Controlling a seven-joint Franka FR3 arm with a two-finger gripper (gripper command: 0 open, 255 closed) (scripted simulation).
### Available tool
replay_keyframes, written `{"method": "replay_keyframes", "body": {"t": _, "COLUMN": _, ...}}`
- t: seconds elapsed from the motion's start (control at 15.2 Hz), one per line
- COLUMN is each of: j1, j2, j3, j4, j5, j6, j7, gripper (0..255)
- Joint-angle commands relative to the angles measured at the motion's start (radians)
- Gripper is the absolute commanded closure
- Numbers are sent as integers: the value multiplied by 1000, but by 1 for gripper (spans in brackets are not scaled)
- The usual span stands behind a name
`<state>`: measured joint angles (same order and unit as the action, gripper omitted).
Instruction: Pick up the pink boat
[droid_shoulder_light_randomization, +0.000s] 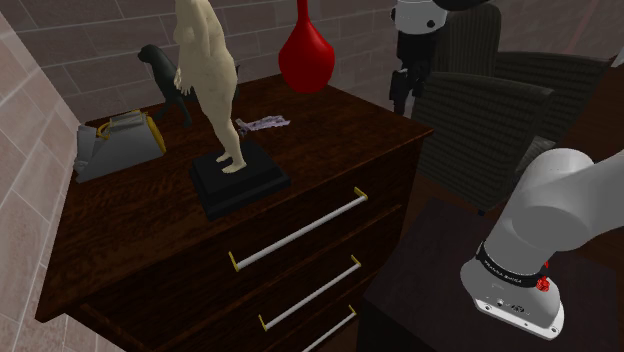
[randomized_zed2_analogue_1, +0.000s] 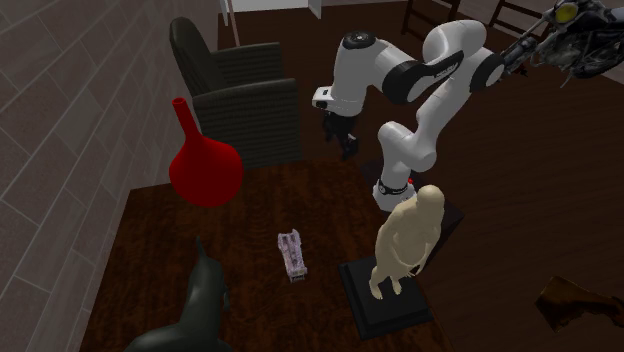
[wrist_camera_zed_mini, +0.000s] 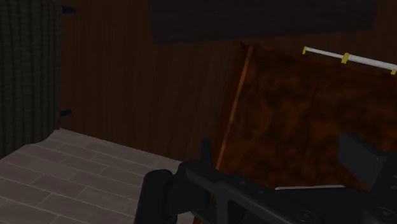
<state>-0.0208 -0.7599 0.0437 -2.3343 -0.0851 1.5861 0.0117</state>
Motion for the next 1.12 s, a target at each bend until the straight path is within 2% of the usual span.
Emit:
{"method": "replay_keyframes", "body": {"t": 0.0, "j1": 0, "j2": 0, "j3": 0, "j4": 0, "j5": 0, "j6": 0, "j7": 0, "gripper": 0}}
{"method": "replay_keyframes", "body": {"t": 0.53, "j1": 94, "j2": 321, "j3": -58, "j4": 241, "j5": 26, "j6": 74, "j7": -285, "gripper": 0}}
{"method": "replay_keyframes", "body": {"t": 1.06, "j1": 170, "j2": 622, "j3": -64, "j4": 544, "j5": 89, "j6": 52, "j7": -559, "gripper": 0}}
